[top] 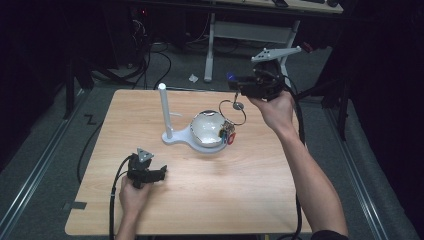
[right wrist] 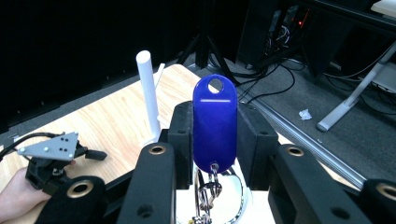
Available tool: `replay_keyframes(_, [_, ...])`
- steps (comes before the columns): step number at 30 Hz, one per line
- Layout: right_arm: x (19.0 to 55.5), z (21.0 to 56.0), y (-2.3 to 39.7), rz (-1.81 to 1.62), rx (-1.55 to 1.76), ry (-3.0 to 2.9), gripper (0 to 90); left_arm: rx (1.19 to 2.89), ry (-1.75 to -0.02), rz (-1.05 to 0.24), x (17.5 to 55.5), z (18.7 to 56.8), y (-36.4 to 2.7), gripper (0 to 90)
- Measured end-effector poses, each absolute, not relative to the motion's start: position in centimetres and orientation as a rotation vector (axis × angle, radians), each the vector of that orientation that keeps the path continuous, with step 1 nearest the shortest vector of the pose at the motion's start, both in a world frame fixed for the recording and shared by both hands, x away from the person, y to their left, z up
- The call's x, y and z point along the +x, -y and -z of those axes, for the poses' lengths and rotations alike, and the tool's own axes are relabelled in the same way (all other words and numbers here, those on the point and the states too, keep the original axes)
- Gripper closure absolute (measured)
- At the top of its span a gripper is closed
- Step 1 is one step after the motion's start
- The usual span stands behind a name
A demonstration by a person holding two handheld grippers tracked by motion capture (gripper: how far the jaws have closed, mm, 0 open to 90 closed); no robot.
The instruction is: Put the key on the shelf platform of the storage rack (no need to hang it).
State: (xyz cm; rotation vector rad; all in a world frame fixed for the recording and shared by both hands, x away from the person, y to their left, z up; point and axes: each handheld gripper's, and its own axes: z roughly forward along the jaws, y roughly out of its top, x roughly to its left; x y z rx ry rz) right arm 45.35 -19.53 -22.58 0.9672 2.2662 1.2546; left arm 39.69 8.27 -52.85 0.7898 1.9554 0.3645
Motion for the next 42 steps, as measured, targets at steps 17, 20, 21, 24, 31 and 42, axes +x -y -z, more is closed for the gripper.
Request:
replay_keyframes(17, [48.5,24.0,16.8,-1.268,1.041,-2.242,69.8,0.790,-1.957,-0.363,39.7,52.8,-8.3,17.5])
replay_keyframes(20, [48.7,24.6,16.7,-1.264,1.051,-2.245,69.8,0.794,-1.955,-0.364,39.7,52.9,-8.3,17.5])
replay_keyframes(21, [48.9,25.3,16.6,-1.262,1.056,-2.252,69.8,0.798,-1.952,-0.365,39.7,52.9,-8.3,17.5])
replay_keyframes(24, [49.1,26.0,16.5,-1.254,1.064,-2.261,69.8,0.795,-1.955,-0.361,39.7,52.8,-8.3,17.4])
replay_keyframes(31, [49.9,28.7,16.2,-1.233,1.112,-2.300,69.7,0.786,-1.959,-0.359,39.7,52.8,-8.2,17.5])
replay_keyframes(42, [50.0,30.3,15.7,-1.198,1.092,-2.334,69.7,0.785,-1.960,-0.363,39.7,52.8,-8.3,17.5])
